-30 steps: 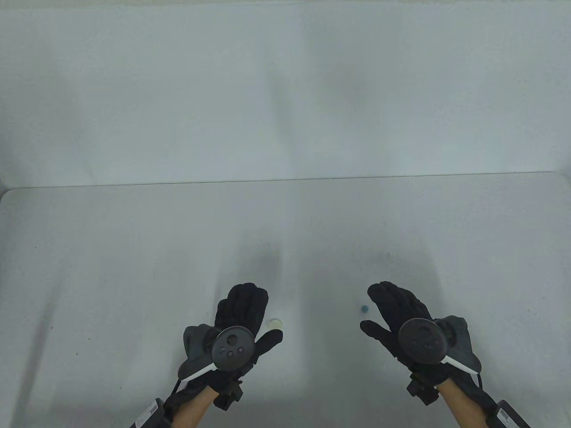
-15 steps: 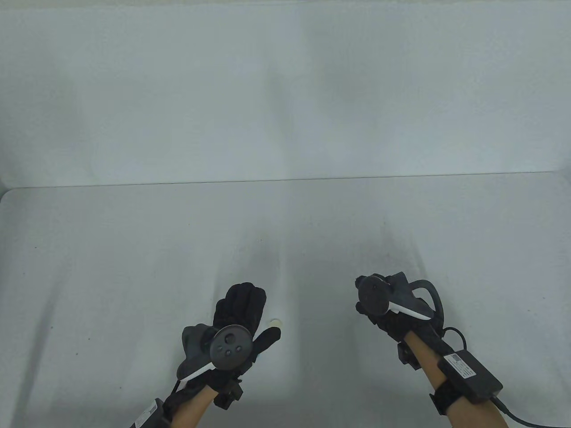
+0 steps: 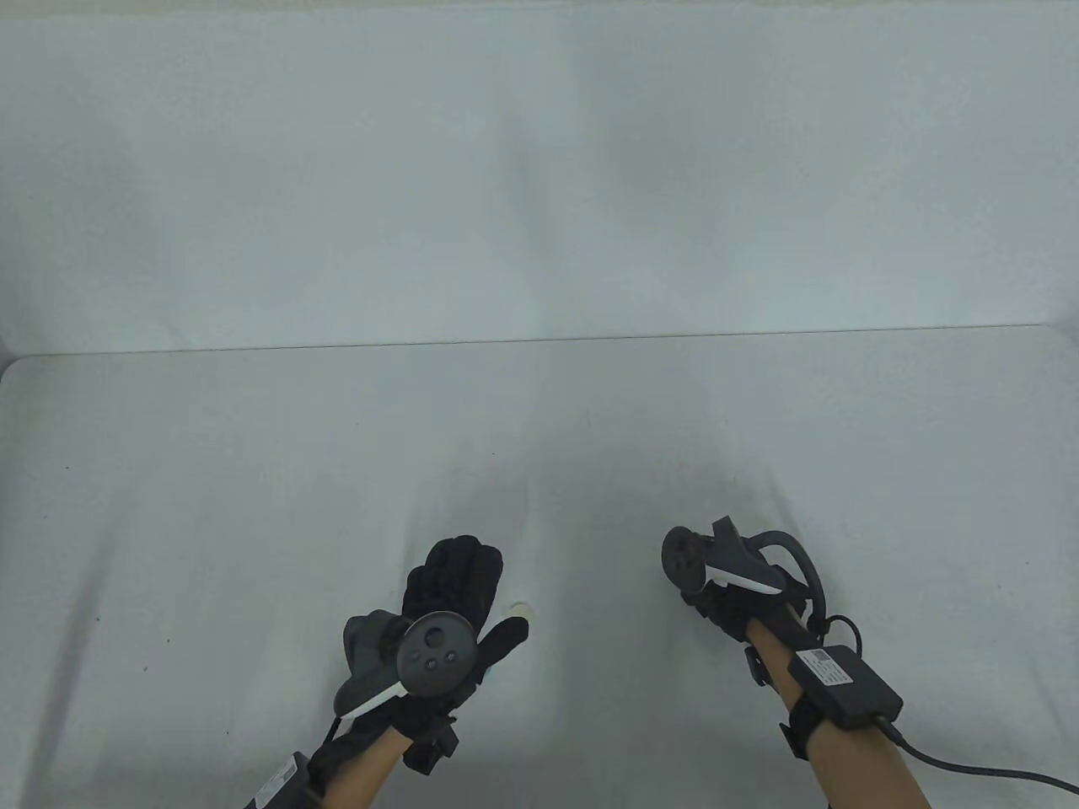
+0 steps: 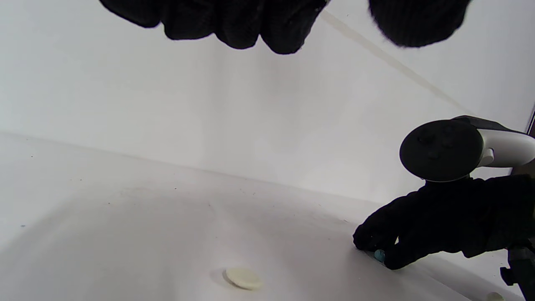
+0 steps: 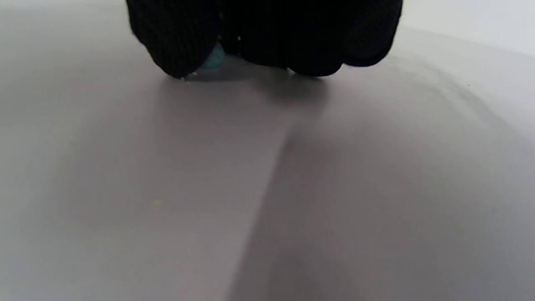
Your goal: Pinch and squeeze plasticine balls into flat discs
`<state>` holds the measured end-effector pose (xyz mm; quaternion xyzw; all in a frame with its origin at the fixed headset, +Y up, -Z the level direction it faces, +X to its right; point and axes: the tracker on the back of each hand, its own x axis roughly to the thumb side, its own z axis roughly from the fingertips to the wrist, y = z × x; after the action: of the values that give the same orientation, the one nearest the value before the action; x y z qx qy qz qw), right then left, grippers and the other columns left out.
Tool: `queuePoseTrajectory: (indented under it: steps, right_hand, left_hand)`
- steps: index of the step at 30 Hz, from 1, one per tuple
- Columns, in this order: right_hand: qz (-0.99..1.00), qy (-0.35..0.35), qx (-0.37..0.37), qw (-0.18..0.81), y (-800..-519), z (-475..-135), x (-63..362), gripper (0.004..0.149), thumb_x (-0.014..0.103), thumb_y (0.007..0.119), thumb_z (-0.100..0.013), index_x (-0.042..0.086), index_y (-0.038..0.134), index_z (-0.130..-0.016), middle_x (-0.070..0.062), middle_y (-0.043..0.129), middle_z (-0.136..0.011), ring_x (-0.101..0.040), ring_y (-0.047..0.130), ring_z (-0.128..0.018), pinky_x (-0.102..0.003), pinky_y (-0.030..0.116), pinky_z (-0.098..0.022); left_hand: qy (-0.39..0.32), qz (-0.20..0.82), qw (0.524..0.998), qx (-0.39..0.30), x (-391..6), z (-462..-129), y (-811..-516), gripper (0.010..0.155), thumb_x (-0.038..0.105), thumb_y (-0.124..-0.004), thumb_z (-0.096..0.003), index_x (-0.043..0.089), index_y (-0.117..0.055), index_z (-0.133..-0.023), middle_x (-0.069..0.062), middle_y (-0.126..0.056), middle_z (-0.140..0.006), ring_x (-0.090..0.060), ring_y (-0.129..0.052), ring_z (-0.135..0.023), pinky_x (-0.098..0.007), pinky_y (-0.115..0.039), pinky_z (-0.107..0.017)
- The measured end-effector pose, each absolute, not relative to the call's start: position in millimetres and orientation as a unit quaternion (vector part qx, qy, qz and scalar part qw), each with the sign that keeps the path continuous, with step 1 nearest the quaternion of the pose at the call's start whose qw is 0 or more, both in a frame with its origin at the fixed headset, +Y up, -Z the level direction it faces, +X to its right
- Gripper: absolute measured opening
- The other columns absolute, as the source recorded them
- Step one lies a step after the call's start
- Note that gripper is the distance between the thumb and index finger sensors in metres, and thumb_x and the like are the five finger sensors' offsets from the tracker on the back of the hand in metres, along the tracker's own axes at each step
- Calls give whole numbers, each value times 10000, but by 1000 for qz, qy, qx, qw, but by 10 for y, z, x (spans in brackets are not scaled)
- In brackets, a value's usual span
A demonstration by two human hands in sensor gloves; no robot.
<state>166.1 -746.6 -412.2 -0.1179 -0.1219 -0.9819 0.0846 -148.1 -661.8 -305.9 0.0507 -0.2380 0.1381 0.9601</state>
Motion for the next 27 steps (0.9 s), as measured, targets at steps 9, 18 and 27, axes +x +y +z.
queuePoseTrajectory:
  steps: [9,18,27]
  right_hand:
    - [-983,-100,-132,85,-7513,-4090,1651,411,410,755,-531,245,741,-907,-38,877,-846,-243,937,-732,-362,858,-589]
    - [-991,-79,-89,-65,-7210,-4007,1808,420,420,772,-536,288,695,-928,-2,888,-915,-233,981,-764,-345,910,-484]
    - [-913,-62,-116,-386,-6765,-3644,2016,485,337,730,-572,191,652,-1028,-76,878,-859,-226,974,-661,-316,913,-462]
  left_hand:
    - [-234,140,961,44,-1498,-3069,-6617,791,525,-636,-534,36,-497,-1139,-294,-444,-1162,-571,-461,-1062,-662,-466,-724]
    - [-234,144,960,43,-1505,-3070,-6621,784,517,-640,-537,35,-501,-1139,-291,-448,-1161,-569,-466,-1062,-661,-468,-725]
    - [-229,137,963,44,-1526,-3095,-6634,778,514,-641,-538,40,-501,-1139,-287,-447,-1163,-566,-467,-1063,-659,-468,-727]
